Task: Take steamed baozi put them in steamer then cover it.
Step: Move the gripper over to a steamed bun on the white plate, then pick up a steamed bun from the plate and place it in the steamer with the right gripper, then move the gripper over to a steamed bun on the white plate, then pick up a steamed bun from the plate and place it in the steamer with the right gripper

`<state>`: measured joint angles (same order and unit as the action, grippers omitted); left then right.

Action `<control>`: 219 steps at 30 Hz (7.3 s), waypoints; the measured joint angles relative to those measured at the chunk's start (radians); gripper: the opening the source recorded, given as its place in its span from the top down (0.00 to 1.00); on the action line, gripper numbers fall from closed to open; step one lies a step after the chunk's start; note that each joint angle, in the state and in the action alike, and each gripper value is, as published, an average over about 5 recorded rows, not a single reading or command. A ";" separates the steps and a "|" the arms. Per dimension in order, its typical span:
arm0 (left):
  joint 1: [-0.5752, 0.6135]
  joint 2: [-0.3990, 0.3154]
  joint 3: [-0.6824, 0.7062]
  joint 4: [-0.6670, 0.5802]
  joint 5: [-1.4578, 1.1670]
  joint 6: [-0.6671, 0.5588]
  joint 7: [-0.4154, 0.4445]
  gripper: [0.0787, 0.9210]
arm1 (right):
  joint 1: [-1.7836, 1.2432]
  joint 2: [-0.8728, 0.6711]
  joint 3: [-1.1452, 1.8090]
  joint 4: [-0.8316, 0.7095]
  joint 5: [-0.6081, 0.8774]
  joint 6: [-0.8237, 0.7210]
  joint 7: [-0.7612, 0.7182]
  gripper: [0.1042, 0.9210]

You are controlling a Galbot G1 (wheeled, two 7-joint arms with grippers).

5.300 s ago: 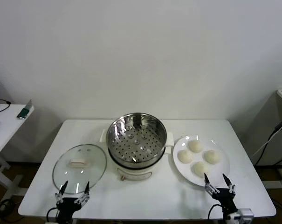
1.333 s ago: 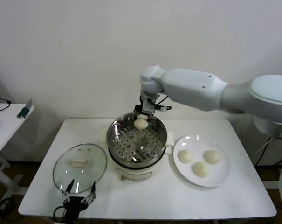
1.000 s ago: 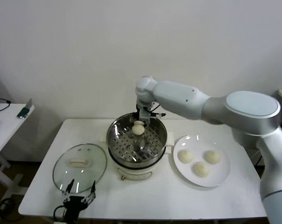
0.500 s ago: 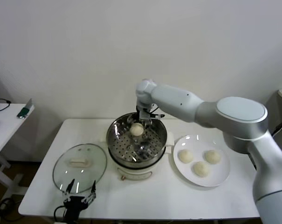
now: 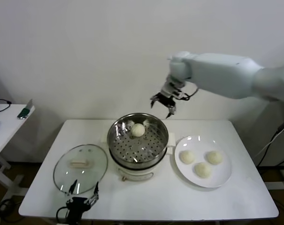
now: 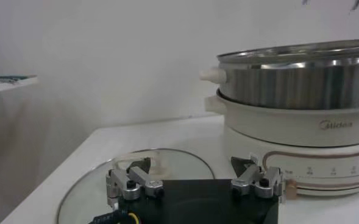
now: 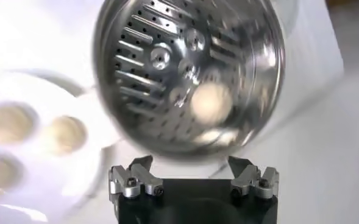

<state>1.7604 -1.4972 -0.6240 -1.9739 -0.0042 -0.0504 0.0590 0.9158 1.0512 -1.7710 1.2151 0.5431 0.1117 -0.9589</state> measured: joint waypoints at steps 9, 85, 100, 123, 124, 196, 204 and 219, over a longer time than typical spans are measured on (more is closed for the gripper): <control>-0.008 0.008 -0.007 0.001 0.000 0.001 -0.001 0.12 | -0.042 -0.203 -0.049 0.186 0.079 -0.284 0.065 0.12; 0.026 0.015 0.002 -0.028 -0.002 -0.011 -0.022 0.12 | 0.038 0.178 0.168 0.218 0.461 -0.649 0.229 0.40; 0.031 0.015 -0.003 -0.025 -0.005 -0.016 -0.024 0.12 | -0.187 0.383 0.190 0.029 0.382 -0.684 0.294 0.40; 0.024 0.014 0.000 -0.019 -0.007 -0.013 -0.023 0.12 | -0.219 0.373 0.192 -0.054 0.344 -0.620 0.233 0.12; 0.025 0.014 0.001 -0.020 -0.006 -0.013 -0.023 0.12 | -0.201 0.356 0.185 -0.042 0.347 -0.609 0.218 0.12; 0.026 -0.016 0.017 -0.007 0.026 -0.003 -0.022 0.12 | -0.465 -0.327 0.258 0.133 -0.141 -0.482 0.096 0.35; 0.028 -0.018 0.022 -0.012 0.032 -0.002 -0.022 0.12 | -0.193 -0.221 0.189 0.088 -0.112 -0.246 -0.038 0.34; 0.039 -0.015 0.012 -0.027 0.031 -0.002 -0.022 0.12 | 0.019 0.101 0.205 0.214 -0.177 0.095 -0.125 0.35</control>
<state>1.7999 -1.5126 -0.6120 -2.0007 0.0268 -0.0521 0.0372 0.9349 1.1527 -1.5660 1.4289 0.3657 0.2064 -1.0840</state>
